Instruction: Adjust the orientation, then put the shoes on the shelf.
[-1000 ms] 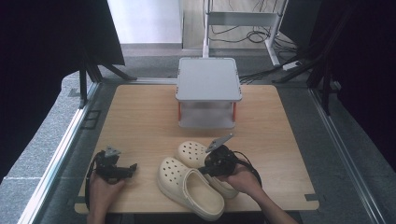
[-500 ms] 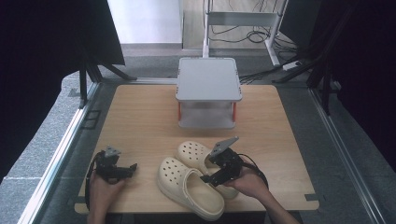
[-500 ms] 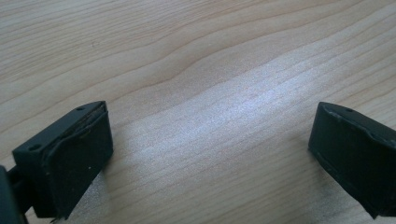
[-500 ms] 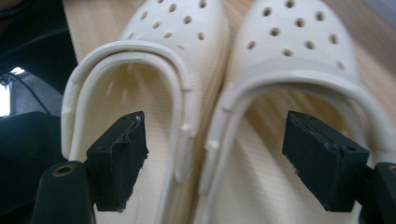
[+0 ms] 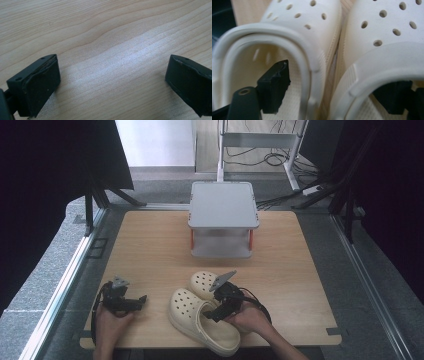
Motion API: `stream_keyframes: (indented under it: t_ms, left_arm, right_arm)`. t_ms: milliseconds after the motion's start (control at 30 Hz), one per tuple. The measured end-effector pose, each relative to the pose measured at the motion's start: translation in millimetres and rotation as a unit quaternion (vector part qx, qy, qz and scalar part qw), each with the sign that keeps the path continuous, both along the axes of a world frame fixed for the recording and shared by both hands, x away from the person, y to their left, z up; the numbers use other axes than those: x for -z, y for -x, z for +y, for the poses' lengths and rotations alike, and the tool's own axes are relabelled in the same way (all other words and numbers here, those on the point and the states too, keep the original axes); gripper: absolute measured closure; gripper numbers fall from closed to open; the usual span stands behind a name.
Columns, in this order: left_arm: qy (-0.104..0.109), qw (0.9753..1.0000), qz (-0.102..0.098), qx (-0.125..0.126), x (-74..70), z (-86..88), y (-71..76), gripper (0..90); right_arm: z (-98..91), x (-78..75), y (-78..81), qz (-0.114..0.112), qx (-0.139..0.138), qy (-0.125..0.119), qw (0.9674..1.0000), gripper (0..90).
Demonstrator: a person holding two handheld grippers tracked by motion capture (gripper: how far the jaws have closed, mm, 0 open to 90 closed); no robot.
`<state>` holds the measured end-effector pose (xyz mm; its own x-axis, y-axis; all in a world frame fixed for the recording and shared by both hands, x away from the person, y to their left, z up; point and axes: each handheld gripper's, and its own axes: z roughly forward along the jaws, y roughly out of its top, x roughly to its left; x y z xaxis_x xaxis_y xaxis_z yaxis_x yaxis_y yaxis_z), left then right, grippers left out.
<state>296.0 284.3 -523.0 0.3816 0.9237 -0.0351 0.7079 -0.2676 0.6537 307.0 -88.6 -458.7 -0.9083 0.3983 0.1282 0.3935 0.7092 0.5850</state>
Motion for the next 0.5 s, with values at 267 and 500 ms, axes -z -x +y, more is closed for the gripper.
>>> stream_keyframes:
  t_ms: [267, 500]
  left_arm:
    - [-0.001, 1.0, 0.001, 0.001, -0.2, 0.2, 0.0, 0.0]
    - [-0.001, 1.0, 0.001, 0.001, -0.1, 0.1, 0.0, 0.0]
  right_arm:
    - [8.3, -0.2, 0.2, -0.033, 0.023, 0.031, 0.9987, 38.6]
    - [11.0, -2.9, 1.4, -0.001, 0.022, 0.031, 0.9993, 61.3]
